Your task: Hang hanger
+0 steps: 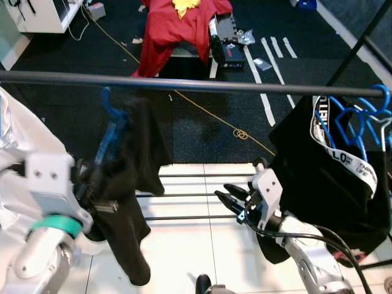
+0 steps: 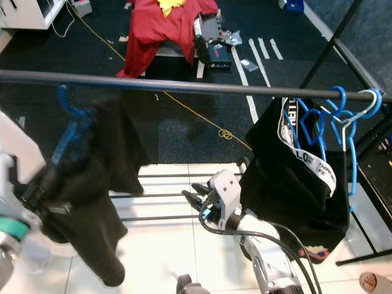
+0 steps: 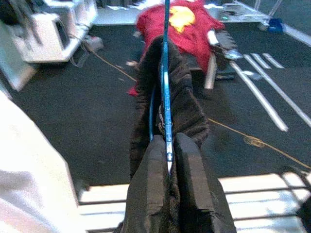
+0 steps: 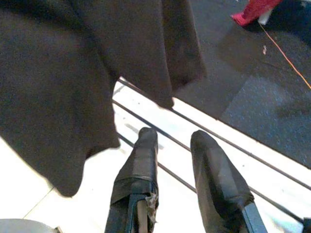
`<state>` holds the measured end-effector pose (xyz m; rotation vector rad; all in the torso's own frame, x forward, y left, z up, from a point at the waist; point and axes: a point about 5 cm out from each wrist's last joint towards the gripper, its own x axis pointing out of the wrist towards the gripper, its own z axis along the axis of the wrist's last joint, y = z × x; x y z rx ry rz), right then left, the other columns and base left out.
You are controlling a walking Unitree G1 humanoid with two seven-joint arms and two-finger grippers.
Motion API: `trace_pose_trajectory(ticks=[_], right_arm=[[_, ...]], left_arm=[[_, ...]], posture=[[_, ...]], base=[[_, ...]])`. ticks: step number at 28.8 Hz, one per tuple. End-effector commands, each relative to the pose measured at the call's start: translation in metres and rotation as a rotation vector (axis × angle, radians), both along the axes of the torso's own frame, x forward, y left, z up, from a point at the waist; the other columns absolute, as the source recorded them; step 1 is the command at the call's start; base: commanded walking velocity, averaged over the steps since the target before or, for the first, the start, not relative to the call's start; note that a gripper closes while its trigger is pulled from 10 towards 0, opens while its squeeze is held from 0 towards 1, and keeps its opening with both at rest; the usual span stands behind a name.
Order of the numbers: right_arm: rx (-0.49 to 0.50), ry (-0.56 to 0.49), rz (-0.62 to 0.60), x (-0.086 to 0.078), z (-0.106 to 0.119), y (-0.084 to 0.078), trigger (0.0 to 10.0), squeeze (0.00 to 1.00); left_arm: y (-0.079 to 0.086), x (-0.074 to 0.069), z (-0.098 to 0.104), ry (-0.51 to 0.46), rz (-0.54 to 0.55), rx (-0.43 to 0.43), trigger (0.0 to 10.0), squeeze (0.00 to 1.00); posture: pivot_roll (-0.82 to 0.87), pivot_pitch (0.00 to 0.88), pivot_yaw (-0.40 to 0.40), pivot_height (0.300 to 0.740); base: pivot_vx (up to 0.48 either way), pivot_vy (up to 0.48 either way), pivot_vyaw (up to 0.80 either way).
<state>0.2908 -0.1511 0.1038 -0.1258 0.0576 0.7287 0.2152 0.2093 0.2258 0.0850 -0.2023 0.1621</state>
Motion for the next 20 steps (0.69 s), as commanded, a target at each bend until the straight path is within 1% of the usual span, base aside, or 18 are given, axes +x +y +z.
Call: trace_pose_trajectory(ticks=[1,3,4,6,8,11,13,14,17,20], right_arm=[[-0.017,0.032,-0.009,-0.004,-0.008,-0.002,10.0,0.00],[-0.017,0.032,-0.009,-0.004,-0.008,-0.002,10.0,0.00],[-0.017,0.033,-0.009,-0.003,-0.008,-0.002,10.0,0.00],[-0.017,0.034,-0.009,-0.001,-0.008,-0.001,10.0,0.00],[-0.020,0.035,-0.002,0.000,-0.009,0.000,10.0,0.00],[-0.021,0.035,0.000,0.000,-0.009,0.001,10.0,0.00],[-0.022,0.031,0.004,0.001,-0.008,0.002,10.0,0.00],[-0.023,0.028,0.004,0.001,-0.007,0.002,10.0,0.00],[-0.023,0.026,0.005,0.002,-0.007,0.002,10.0,0.00],[-0.031,0.030,0.001,0.000,-0.008,-0.002,10.0,0.00]], left_arm=[[0.002,-0.010,0.011,-0.064,0.063,0.054,0.0,0.00],[0.002,-0.010,0.011,-0.064,0.063,0.054,0.0,0.00],[0.003,-0.014,0.009,-0.059,0.095,0.092,0.0,0.00],[0.000,-0.021,-0.005,0.003,0.087,0.135,0.0,0.00],[-0.005,-0.024,-0.026,0.100,0.045,0.112,0.0,0.00],[-0.007,-0.025,-0.032,0.126,0.038,0.100,0.0,0.00],[-0.006,-0.027,-0.042,0.160,0.057,0.083,0.0,0.00],[-0.004,-0.029,-0.042,0.156,0.082,0.063,0.0,0.00],[-0.002,-0.031,-0.042,0.151,0.101,0.051,0.0,0.00],[0.011,-0.036,-0.030,0.081,0.213,-0.001,0.0,0.00]], posture=[[0.00,0.191,0.002,0.740],[0.00,0.191,0.002,0.740],[0.00,0.191,0.001,0.740],[0.01,0.191,-0.003,0.740],[0.02,0.194,-0.005,0.740],[0.02,0.194,-0.005,0.740],[0.01,0.194,-0.003,0.740],[0.01,0.193,-0.004,0.740],[0.01,0.193,-0.004,0.740],[0.01,0.191,-0.009,0.740]], base=[[0.000,0.000,0.00],[0.000,0.000,0.00],[0.000,0.000,0.00],[0.000,0.000,0.00],[0.000,0.000,0.00],[0.000,0.000,0.00],[0.000,0.000,0.00],[0.000,0.000,0.00],[0.000,0.000,0.00],[0.000,0.000,0.00]])
